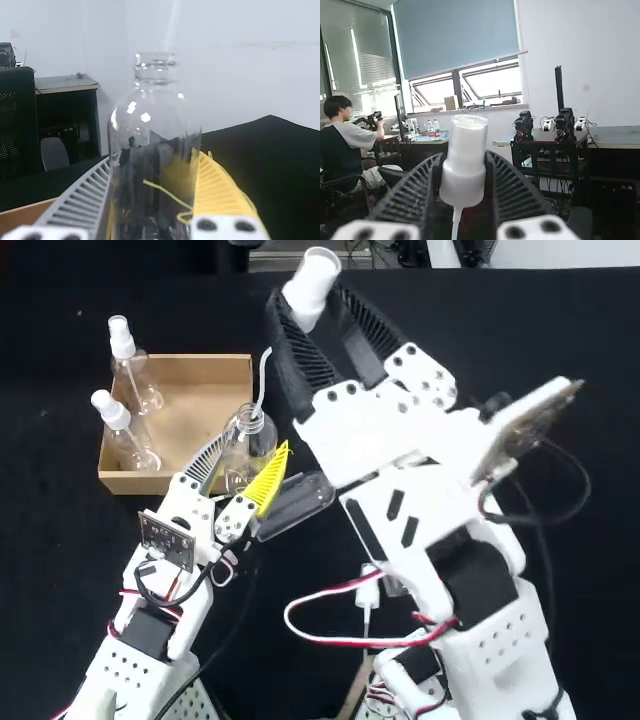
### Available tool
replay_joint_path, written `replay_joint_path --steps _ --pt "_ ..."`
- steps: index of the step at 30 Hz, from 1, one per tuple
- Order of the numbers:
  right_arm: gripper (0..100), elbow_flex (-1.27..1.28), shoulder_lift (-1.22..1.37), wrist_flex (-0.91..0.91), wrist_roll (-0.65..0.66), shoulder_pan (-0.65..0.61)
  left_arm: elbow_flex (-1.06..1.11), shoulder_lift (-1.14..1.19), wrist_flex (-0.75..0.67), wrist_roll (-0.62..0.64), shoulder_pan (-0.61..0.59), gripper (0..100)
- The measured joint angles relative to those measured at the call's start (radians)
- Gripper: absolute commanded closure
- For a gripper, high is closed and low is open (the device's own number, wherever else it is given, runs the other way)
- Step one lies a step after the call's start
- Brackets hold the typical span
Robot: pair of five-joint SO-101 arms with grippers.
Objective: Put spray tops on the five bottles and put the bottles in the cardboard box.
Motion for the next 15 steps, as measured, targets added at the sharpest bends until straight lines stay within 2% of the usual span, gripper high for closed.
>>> replay_joint_path --steps 11,15 --pt "98.7 0.0 0.092 0.0 0.008 -0.02 0.0 0.0 0.0 0.0 0.0 97" --pt "98.7 0.0 0.092 0.077 0.109 -0.084 0.0 0.0 -0.015 0.0 0.0 97"
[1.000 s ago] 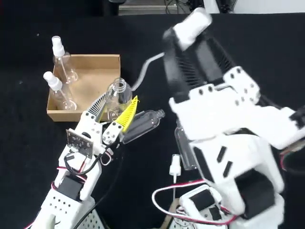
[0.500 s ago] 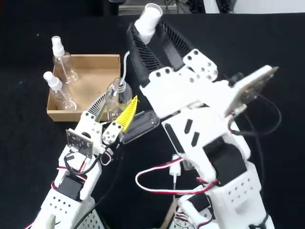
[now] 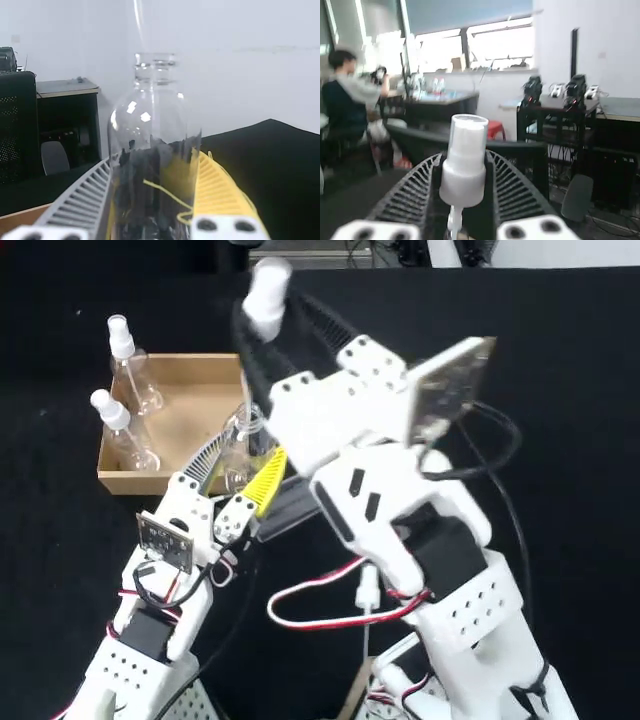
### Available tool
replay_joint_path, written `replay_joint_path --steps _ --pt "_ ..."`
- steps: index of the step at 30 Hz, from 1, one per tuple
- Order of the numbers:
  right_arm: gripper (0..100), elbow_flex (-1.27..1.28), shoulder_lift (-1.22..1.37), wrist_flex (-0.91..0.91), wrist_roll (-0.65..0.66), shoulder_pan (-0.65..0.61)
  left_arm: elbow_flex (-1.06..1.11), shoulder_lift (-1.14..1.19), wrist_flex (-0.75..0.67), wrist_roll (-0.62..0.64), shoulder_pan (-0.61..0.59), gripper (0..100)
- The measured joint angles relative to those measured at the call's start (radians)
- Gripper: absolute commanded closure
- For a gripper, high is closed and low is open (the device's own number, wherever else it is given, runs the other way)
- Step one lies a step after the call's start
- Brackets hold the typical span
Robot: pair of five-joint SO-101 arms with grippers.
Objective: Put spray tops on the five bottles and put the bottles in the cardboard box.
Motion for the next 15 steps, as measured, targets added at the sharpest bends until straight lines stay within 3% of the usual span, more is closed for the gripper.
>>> replay_joint_path --steps 6,11,15 --pt "98.5 0.0 0.0 0.123 0.215 -0.103 0.0 0.0 -0.002 0.0 -0.002 97" --pt "88.4 0.0 -0.002 0.172 0.253 -0.109 0.0 0.0 -0.002 0.002 -0.014 97" --pt "81.4 -0.002 -0.002 0.242 0.255 -0.114 0.0 0.0 -0.02 0.0 -0.115 97"
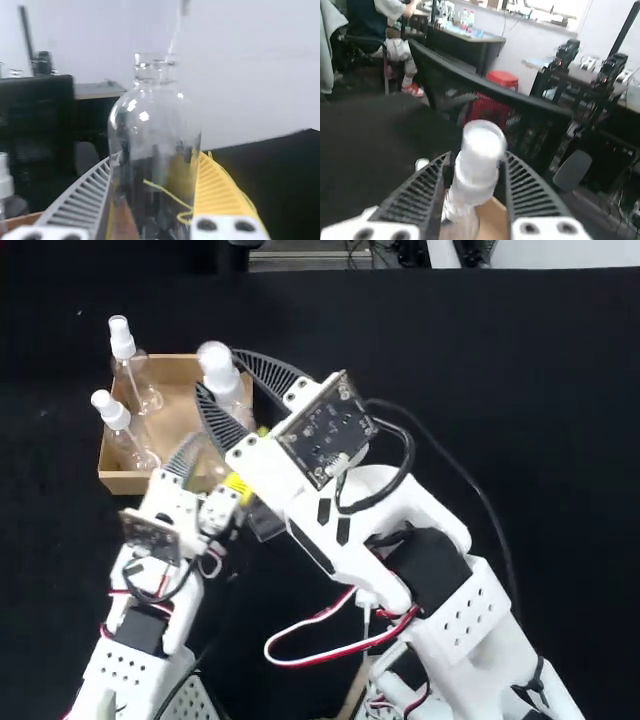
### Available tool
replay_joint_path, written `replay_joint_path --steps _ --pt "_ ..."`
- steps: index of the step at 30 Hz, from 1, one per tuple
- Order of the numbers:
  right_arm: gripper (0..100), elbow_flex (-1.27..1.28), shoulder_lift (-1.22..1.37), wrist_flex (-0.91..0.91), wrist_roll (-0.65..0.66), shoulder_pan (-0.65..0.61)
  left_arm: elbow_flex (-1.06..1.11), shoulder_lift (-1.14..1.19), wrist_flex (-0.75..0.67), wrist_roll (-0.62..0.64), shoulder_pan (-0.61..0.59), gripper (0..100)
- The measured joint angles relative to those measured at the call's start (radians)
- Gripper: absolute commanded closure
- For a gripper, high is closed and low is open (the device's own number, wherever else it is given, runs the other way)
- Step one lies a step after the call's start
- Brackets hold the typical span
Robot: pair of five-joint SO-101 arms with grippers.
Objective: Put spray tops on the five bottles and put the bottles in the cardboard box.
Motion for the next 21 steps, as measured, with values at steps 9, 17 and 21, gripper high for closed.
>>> replay_joint_path --steps 9,17,21 --pt "82.1 -0.101 -0.012 0.107 -0.002 -0.003 0.0 0.0 -0.025 0.0 -0.066 97" --pt "97.7 -0.101 -0.012 0.091 -0.002 -0.003 0.0 0.0 -0.025 0.0 -0.066 97" --pt "98.8 -0.091 -0.012 0.035 -0.002 -0.003 0.0 0.0 -0.025 0.0 -0.066 97"
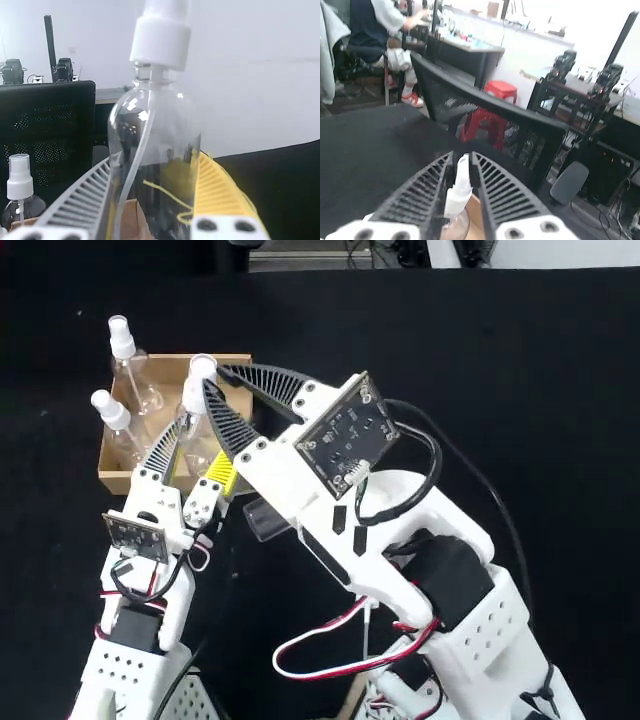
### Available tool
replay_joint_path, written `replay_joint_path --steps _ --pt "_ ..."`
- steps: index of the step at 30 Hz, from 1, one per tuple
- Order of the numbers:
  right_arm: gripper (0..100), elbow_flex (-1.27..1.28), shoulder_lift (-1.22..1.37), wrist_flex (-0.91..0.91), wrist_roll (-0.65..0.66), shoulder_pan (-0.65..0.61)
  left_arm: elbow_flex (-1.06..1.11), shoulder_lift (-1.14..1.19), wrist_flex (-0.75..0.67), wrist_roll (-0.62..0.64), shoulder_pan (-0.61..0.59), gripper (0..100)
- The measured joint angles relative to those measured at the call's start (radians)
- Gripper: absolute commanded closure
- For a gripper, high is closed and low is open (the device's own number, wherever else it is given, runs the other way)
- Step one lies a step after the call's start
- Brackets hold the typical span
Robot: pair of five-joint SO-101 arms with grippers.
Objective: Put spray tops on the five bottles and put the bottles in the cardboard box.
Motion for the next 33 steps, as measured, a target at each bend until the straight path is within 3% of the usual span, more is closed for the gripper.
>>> replay_joint_path --steps 11,21,33 --pt "98.8 0.018 0.044 -0.028 0.0 -0.002 0.0 0.0 0.0 0.0 0.0 97" --pt "98.8 0.018 0.063 -0.012 0.0 -0.084 0.0 0.0 0.0 0.0 0.0 97" --pt "98.8 0.018 -0.193 -0.012 0.0 -0.011 0.0 0.0 -0.126 0.0 -0.008 97"
